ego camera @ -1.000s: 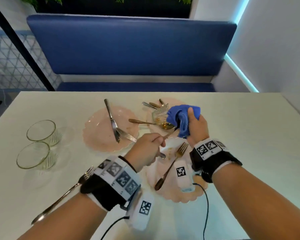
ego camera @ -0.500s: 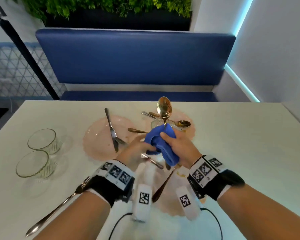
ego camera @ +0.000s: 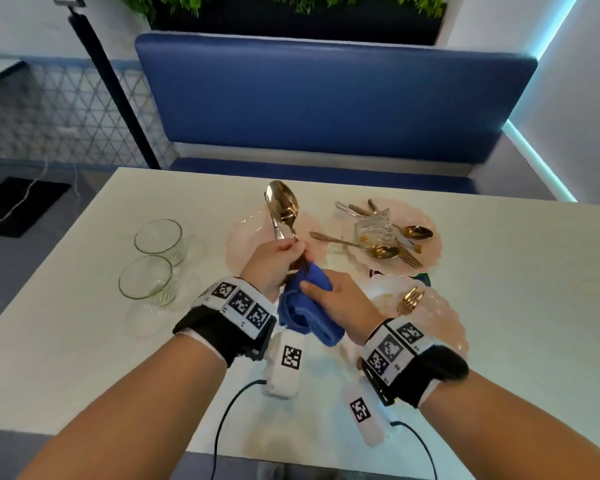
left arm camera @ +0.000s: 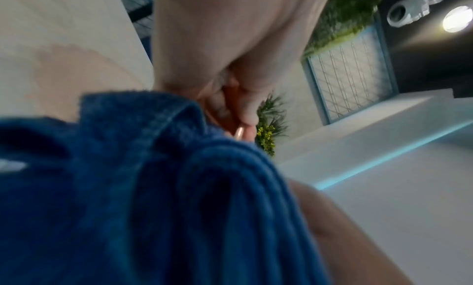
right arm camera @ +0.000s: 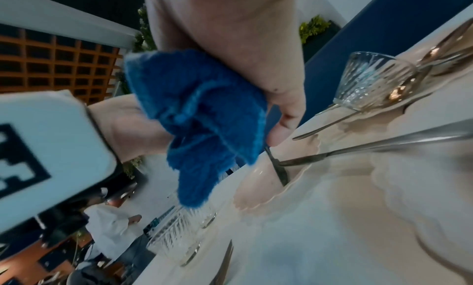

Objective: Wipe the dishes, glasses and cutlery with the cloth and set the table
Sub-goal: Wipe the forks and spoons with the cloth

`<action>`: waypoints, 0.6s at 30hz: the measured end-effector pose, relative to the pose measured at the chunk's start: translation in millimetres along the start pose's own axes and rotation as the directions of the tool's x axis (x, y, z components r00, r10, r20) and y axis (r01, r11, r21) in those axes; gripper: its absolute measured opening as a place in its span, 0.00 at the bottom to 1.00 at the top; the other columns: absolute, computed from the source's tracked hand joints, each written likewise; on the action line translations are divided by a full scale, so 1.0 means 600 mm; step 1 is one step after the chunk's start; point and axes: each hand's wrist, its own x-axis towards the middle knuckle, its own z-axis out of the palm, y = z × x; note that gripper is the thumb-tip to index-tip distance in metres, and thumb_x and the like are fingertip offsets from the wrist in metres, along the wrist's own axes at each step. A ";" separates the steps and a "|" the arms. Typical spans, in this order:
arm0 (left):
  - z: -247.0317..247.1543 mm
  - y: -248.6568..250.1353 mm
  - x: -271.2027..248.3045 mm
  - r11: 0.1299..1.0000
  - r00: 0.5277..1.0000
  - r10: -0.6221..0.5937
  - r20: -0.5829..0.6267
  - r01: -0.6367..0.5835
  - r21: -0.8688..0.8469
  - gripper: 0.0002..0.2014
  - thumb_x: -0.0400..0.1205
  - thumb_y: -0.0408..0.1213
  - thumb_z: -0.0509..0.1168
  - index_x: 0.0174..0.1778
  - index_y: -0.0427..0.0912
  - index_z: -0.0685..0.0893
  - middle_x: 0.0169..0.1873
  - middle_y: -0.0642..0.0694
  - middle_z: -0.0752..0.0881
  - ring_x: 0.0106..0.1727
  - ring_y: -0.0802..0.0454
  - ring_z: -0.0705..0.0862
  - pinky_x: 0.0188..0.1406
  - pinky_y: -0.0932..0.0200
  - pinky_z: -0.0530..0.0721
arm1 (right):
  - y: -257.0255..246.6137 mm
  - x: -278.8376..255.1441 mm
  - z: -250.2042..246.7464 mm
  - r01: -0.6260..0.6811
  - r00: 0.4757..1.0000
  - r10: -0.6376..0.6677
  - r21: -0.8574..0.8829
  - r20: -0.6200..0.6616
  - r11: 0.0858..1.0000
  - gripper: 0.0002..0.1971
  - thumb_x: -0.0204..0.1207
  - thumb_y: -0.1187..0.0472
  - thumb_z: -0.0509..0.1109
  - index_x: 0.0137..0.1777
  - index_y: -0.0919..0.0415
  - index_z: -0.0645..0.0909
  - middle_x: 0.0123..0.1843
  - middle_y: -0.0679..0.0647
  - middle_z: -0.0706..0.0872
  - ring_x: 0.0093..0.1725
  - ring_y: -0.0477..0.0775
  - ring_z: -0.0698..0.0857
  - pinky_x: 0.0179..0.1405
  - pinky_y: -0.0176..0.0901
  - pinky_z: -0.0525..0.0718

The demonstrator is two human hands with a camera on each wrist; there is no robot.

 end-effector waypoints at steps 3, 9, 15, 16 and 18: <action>-0.066 -0.006 -0.007 0.999 0.993 0.005 -0.114 -0.011 -0.048 0.12 0.86 0.34 0.56 0.39 0.42 0.82 0.26 0.52 0.86 0.33 0.54 0.79 0.35 0.63 0.76 | -0.002 -0.005 0.021 -0.053 0.978 0.076 -0.125 0.192 0.991 0.07 0.78 0.57 0.69 0.43 0.60 0.81 0.41 0.57 0.85 0.40 0.53 0.82 0.45 0.46 0.80; -0.233 -0.054 -0.027 0.891 0.997 0.012 -0.075 0.023 0.453 0.10 0.83 0.32 0.61 0.44 0.41 0.88 0.35 0.50 0.83 0.35 0.55 0.75 0.34 0.66 0.71 | 0.007 -0.010 -0.008 -0.221 0.973 0.219 0.019 0.072 0.975 0.12 0.79 0.57 0.67 0.57 0.63 0.82 0.55 0.63 0.88 0.49 0.58 0.86 0.52 0.48 0.83; -0.313 -0.156 -0.048 0.545 0.991 -0.051 -0.126 0.133 0.828 0.09 0.78 0.36 0.68 0.52 0.39 0.88 0.47 0.42 0.87 0.52 0.47 0.83 0.48 0.66 0.73 | -0.010 0.005 -0.025 -0.248 0.965 0.260 0.232 -0.022 0.940 0.16 0.80 0.56 0.66 0.64 0.63 0.79 0.56 0.62 0.87 0.49 0.59 0.85 0.51 0.51 0.82; -0.316 -0.166 -0.053 0.578 0.987 -0.037 -0.158 0.151 0.802 0.09 0.77 0.36 0.69 0.51 0.40 0.87 0.44 0.42 0.86 0.50 0.46 0.83 0.50 0.63 0.74 | -0.010 0.005 -0.025 -0.248 0.965 0.260 0.236 -0.024 0.940 0.15 0.80 0.56 0.65 0.64 0.62 0.79 0.56 0.61 0.87 0.49 0.59 0.85 0.51 0.51 0.82; -0.316 -0.183 -0.058 0.621 0.982 -0.004 -0.189 0.151 0.769 0.07 0.75 0.34 0.71 0.49 0.40 0.86 0.40 0.44 0.83 0.46 0.47 0.81 0.46 0.64 0.73 | -0.009 0.002 -0.025 -0.247 0.965 0.261 0.242 -0.025 0.938 0.16 0.80 0.56 0.65 0.64 0.63 0.79 0.56 0.62 0.87 0.50 0.59 0.85 0.52 0.52 0.82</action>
